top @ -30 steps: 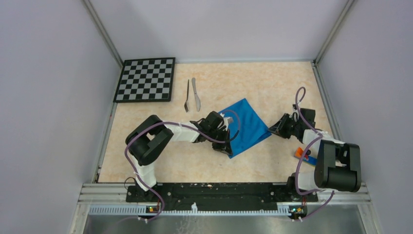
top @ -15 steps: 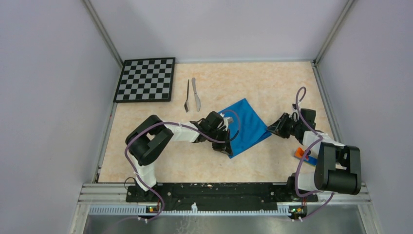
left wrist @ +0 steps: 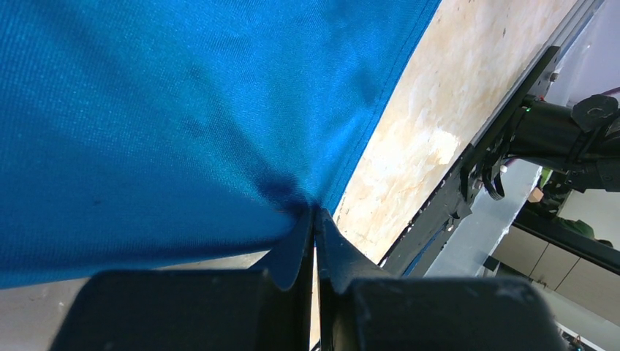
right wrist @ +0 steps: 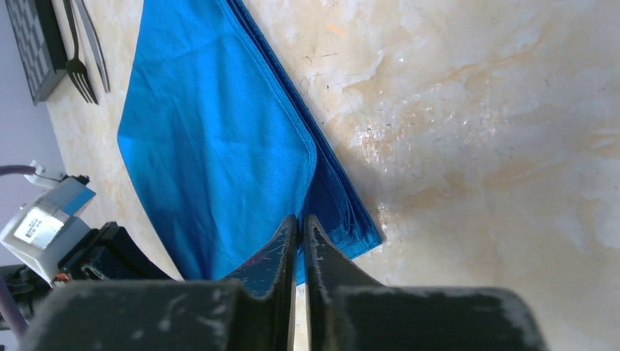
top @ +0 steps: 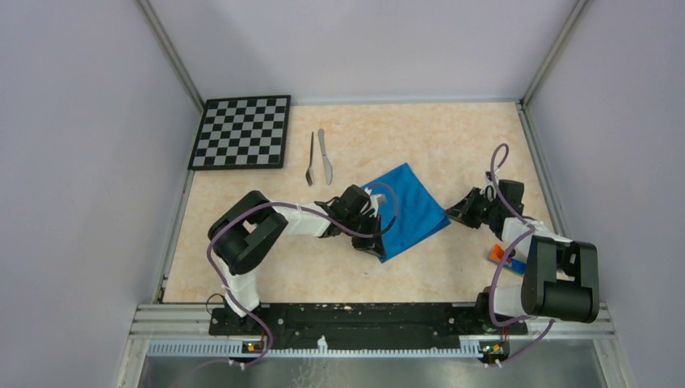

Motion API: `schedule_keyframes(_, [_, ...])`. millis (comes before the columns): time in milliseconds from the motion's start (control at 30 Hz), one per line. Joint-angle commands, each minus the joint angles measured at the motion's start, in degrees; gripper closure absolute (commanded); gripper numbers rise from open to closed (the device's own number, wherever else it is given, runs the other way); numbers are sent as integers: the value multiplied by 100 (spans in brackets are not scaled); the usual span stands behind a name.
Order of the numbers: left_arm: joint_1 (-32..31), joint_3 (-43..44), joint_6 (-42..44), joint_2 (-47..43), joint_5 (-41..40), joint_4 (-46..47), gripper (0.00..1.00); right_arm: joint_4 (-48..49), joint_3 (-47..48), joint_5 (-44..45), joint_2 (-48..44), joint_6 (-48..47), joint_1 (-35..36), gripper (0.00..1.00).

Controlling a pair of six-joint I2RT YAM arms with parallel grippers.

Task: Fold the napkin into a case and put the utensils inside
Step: Pick up the top corner of the square-folded napkin from the center of the board, then fold the top corner of the square-folded napkin at the center of the board.

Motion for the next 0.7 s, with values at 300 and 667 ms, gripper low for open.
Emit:
schedule_keyframes(300, [-13,-368,-173,-438,-138,478,81,376,1035,145,504,4,1797,100])
schedule_keyframes(667, [-27,-955,-475,-923,-354,1261,79,1345,2282,-788,2243,1112,2933,100])
